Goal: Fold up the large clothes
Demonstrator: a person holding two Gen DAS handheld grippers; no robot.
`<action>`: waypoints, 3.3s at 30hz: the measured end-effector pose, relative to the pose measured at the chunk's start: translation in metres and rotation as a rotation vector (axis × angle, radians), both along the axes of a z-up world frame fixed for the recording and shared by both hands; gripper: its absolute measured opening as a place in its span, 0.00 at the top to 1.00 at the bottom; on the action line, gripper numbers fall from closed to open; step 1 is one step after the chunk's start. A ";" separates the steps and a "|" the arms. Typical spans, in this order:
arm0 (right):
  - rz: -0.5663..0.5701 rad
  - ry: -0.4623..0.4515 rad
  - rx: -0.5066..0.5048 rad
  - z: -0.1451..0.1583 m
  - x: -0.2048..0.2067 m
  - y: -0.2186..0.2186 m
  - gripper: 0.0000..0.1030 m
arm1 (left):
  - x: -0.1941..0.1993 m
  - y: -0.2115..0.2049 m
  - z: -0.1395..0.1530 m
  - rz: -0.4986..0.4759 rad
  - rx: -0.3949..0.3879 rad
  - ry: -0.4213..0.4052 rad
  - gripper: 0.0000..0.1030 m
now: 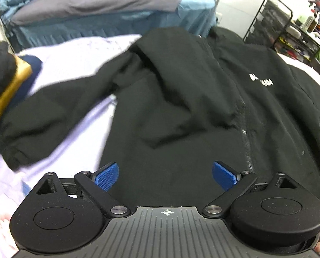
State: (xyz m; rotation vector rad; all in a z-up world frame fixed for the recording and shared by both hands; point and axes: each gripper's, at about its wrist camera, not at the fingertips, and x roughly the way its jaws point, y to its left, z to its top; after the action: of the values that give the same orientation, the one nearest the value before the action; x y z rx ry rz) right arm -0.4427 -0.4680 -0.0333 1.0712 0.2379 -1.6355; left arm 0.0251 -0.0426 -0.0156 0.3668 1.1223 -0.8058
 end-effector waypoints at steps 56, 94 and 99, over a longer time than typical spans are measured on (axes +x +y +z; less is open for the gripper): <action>1.084 -0.193 0.127 -0.006 0.468 0.155 0.58 | 0.004 0.011 -0.021 0.035 0.003 0.064 0.00; 1.156 0.618 0.017 -0.079 0.351 0.112 0.00 | -0.017 -0.223 -0.120 -0.240 0.066 -0.078 0.00; 1.016 0.590 0.015 -0.063 0.365 0.129 0.00 | -0.008 -0.210 -0.098 -0.228 0.044 -0.098 0.00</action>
State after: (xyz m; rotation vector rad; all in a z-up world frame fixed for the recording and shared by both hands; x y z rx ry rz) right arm -0.0778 -0.3392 -0.0965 0.3058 1.0008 -0.9488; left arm 0.0169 -0.2531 -0.1133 0.5729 1.0196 -0.9534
